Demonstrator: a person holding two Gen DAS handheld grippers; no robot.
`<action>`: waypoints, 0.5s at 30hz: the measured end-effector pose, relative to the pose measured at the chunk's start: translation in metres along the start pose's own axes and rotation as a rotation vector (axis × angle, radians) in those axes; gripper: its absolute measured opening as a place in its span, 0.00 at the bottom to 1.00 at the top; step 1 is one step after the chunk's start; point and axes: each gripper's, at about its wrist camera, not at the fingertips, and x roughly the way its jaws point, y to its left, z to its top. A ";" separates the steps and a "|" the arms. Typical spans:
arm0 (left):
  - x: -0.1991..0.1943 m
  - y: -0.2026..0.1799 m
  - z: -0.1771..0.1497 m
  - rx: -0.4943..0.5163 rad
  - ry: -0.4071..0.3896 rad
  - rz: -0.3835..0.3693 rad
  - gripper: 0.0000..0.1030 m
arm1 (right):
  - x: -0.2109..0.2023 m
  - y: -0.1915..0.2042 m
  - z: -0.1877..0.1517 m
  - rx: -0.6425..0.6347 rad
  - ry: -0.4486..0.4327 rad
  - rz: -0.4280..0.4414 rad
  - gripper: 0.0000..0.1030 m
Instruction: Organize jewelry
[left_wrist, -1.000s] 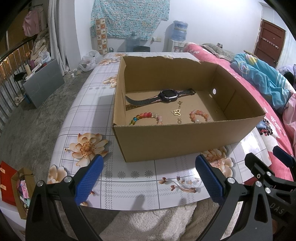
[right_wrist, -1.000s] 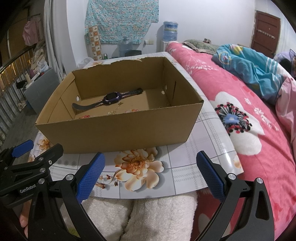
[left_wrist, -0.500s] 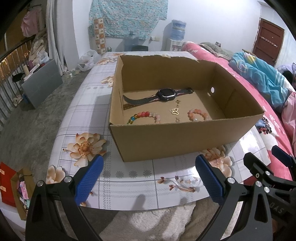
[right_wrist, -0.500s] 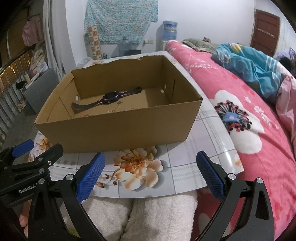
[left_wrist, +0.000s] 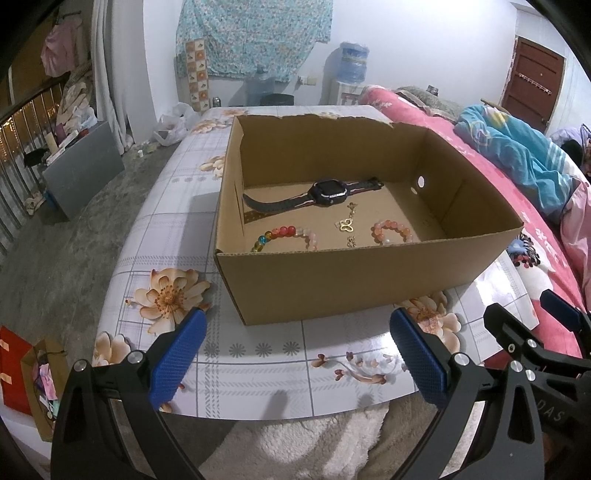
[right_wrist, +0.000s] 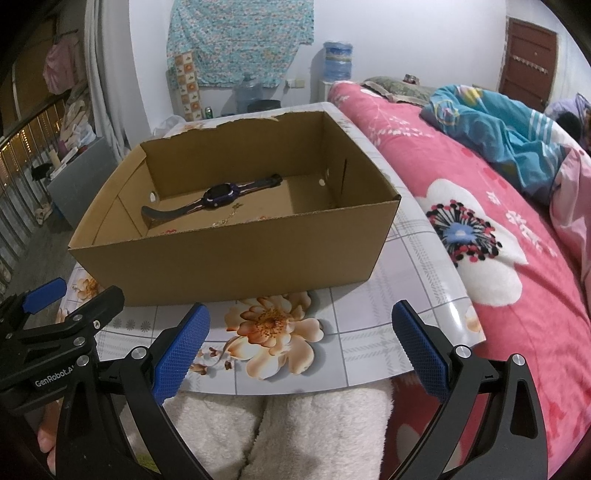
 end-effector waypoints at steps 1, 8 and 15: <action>0.000 0.000 0.000 0.000 -0.001 0.000 0.95 | 0.000 0.000 0.000 -0.001 0.000 -0.001 0.92; 0.000 0.000 0.000 0.001 0.000 0.001 0.95 | -0.001 -0.002 -0.001 -0.005 -0.001 -0.002 0.92; -0.001 0.000 0.001 0.000 -0.003 -0.001 0.95 | -0.001 -0.002 -0.001 -0.004 0.000 -0.001 0.92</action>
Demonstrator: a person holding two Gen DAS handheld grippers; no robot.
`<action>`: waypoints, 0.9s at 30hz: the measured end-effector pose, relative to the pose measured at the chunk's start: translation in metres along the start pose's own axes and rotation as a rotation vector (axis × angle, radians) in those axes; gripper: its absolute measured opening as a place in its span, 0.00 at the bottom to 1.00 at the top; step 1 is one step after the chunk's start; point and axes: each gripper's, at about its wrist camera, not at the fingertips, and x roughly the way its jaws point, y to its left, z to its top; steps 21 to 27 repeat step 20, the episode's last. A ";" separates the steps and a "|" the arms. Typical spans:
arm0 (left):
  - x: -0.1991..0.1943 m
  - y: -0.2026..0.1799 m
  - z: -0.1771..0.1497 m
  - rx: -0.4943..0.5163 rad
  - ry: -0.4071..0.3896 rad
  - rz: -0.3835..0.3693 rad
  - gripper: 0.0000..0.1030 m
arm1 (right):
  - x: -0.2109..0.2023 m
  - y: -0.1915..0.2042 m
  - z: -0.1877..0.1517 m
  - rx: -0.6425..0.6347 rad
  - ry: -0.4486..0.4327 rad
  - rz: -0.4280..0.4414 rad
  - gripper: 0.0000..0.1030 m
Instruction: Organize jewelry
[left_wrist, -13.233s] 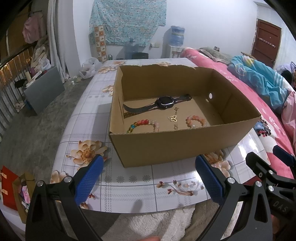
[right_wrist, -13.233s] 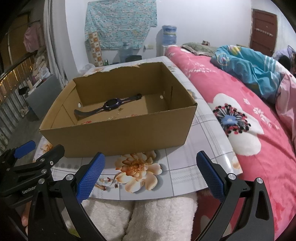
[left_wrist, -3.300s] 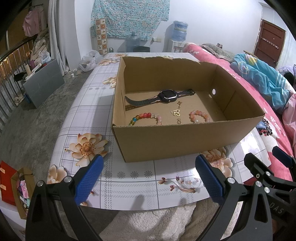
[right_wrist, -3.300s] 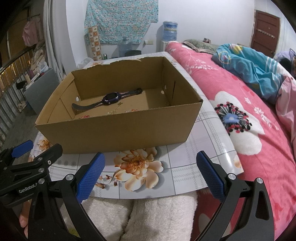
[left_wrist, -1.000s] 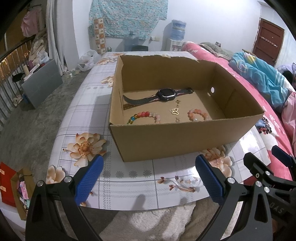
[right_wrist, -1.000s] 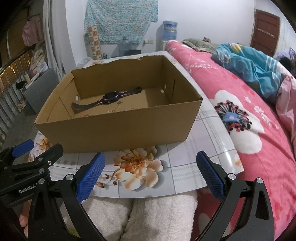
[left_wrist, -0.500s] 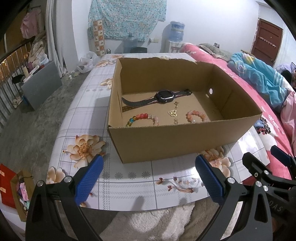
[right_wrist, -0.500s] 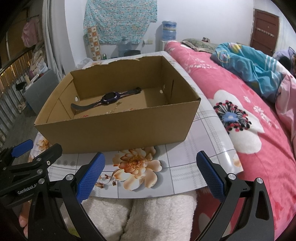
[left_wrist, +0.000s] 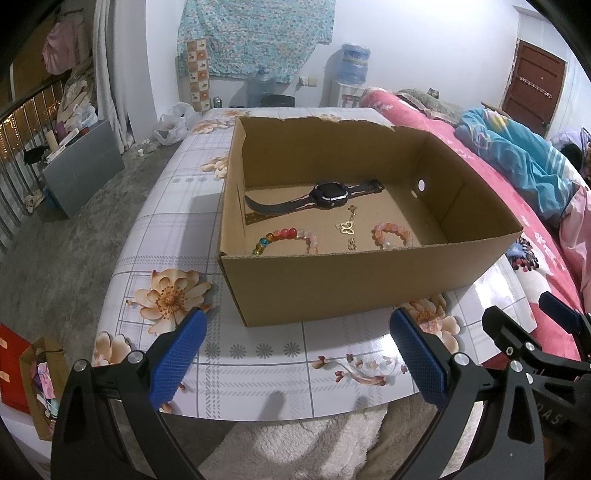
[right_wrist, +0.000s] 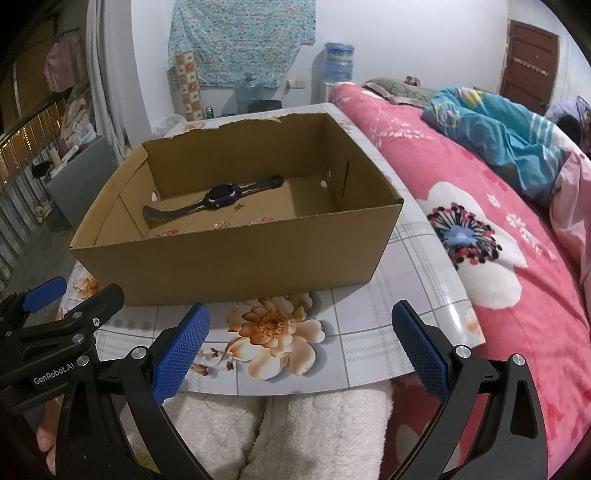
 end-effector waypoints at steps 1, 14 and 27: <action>-0.001 -0.001 0.000 0.000 -0.002 0.000 0.95 | 0.000 0.000 0.000 0.000 0.000 0.000 0.92; -0.002 0.000 0.003 -0.008 0.004 -0.001 0.95 | -0.002 0.000 0.002 0.000 0.002 0.000 0.92; -0.001 0.000 0.002 -0.008 0.007 -0.002 0.95 | -0.002 0.000 0.002 0.001 0.003 0.000 0.92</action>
